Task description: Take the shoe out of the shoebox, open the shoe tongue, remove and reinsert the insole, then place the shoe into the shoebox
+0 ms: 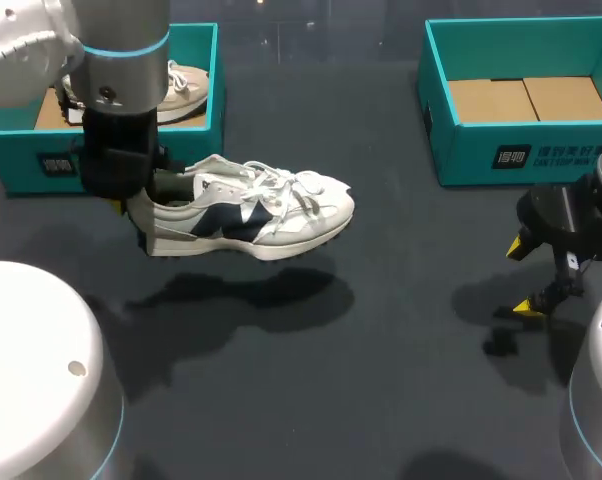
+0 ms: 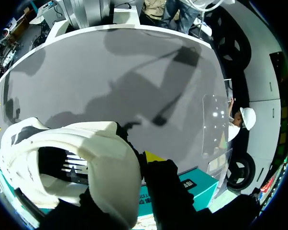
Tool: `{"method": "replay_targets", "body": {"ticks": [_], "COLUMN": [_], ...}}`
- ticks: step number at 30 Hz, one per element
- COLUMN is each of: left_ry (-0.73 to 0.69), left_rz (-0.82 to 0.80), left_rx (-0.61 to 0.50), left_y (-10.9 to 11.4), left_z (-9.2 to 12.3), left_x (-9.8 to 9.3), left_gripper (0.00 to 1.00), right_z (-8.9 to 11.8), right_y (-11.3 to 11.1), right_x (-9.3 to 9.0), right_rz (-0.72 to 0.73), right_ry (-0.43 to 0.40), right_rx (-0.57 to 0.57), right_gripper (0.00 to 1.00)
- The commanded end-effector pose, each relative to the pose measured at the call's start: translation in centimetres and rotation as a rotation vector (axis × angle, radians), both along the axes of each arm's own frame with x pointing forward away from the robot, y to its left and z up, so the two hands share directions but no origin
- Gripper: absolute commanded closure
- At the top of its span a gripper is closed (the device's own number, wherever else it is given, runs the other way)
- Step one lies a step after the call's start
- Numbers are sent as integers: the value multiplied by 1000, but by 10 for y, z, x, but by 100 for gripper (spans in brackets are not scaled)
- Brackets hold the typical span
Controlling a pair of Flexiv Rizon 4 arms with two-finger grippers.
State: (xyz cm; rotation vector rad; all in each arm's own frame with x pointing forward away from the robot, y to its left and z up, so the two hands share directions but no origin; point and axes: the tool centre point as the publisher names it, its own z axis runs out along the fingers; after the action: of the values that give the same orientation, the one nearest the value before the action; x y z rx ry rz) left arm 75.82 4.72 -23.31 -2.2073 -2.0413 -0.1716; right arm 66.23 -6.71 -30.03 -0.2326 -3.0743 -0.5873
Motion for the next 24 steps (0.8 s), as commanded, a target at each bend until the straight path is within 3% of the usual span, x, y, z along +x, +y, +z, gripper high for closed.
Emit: {"method": "replay_targets", "body": {"ticks": [1,6,14,20,24], "left_ry": [-88,-61,-50,-46,-46], "left_rz": [-17,-6,-60,-78,-78], "left_rx": [-16,-21,-10,-7,-7], "left_y": [5,7,-39,-81,-81], "left_z": [1,-23,-64,-82,-82], "left_x": [-4,-9,-42,-60,-60], "left_gripper": [100,100,100,100,100], "right_z": [0,0,0,0,0], "right_y": [1,1,1,1,1], "right_x": [-1,-1,-1,-1,-1], "right_rz": [-2,-2,-2,-2,-2], "right_ry": [-2,-2,-2,-2,-2], "right_rx": [-4,-4,-4,-4,-4], "right_gripper": [0,0,0,0,0]}}
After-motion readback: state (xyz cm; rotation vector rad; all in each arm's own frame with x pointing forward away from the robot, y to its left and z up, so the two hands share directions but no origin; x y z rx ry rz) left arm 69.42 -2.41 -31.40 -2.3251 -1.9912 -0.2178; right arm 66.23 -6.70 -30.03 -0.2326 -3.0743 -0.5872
